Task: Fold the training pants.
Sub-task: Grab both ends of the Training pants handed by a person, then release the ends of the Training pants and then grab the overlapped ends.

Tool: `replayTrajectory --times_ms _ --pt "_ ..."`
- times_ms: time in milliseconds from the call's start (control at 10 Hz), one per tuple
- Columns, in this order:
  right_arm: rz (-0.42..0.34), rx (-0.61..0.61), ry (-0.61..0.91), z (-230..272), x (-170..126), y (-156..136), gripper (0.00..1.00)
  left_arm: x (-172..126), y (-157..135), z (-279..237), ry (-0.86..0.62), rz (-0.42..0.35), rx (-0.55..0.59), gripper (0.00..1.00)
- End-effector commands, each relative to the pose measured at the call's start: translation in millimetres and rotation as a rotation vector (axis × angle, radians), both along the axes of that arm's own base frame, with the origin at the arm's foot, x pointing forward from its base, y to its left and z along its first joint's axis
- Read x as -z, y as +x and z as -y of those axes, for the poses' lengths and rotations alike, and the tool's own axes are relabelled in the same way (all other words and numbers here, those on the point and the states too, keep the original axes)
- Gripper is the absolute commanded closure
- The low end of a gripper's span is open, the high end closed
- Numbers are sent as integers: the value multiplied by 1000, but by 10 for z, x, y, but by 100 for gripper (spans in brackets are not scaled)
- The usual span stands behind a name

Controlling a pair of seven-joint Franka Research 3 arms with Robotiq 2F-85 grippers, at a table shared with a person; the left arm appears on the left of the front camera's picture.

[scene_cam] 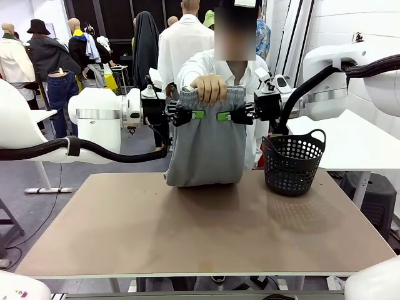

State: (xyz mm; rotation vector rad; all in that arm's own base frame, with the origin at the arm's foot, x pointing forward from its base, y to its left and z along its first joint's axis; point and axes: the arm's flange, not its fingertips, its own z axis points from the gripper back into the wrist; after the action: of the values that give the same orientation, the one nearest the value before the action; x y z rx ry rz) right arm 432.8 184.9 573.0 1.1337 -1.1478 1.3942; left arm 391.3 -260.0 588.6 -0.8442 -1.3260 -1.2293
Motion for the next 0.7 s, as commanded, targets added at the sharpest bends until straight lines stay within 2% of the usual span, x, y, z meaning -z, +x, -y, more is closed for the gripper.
replayTrajectory --times_ms 0,600 --pt "4 -2 2 3 6 -3 100 -9 -7 7 -4 -11 -7 100" --pt "4 -2 2 3 6 -3 100 -9 -7 7 -4 -11 -7 100"
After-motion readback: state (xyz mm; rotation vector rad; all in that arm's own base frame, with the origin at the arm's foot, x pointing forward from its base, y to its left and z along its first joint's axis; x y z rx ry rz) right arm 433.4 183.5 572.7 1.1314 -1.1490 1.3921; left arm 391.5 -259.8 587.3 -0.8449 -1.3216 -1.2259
